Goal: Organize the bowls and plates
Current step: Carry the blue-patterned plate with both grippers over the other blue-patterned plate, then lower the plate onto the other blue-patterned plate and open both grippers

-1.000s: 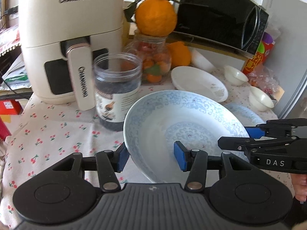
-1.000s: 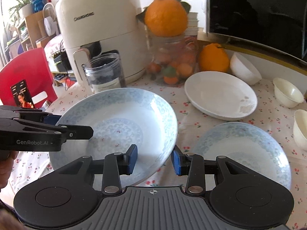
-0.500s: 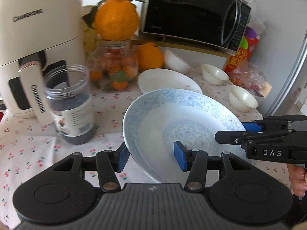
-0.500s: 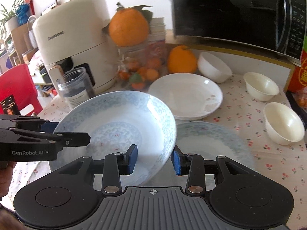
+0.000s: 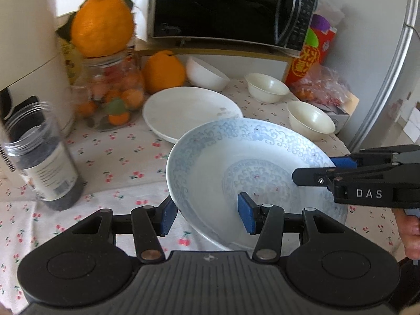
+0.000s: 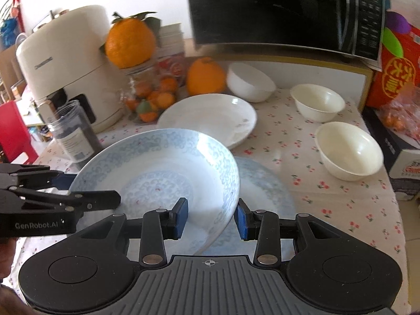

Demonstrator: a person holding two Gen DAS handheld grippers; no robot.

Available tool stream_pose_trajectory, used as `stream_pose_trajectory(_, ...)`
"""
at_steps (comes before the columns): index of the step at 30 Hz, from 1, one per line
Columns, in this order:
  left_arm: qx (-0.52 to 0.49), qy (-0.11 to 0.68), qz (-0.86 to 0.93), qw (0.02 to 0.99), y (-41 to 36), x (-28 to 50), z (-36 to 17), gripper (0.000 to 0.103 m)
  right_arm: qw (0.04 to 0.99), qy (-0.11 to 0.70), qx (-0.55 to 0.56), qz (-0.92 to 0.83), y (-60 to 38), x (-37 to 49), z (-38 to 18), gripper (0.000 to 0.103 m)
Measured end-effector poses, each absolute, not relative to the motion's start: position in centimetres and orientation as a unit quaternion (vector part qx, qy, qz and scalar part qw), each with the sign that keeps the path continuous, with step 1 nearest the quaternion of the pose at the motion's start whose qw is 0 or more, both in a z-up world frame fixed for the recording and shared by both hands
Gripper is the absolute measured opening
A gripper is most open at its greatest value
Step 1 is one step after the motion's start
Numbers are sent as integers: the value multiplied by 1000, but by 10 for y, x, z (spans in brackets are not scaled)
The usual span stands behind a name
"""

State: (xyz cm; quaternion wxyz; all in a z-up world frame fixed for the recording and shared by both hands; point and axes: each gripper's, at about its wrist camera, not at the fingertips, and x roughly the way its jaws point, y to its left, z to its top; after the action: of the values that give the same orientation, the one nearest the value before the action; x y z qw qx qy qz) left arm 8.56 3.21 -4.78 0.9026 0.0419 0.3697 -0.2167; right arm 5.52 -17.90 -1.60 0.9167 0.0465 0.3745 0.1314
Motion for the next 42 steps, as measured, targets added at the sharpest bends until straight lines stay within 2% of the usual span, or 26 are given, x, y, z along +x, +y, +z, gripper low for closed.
stream_pose_trajectory(15,73,394,-236,885,-12,90,-66,48,911,397,52,94,-221,56,-30,38)
stream_pose_trajectory(42,122,391,-217,886,-30,89,-74,47,904,420,9,75,-221,61,-42,38)
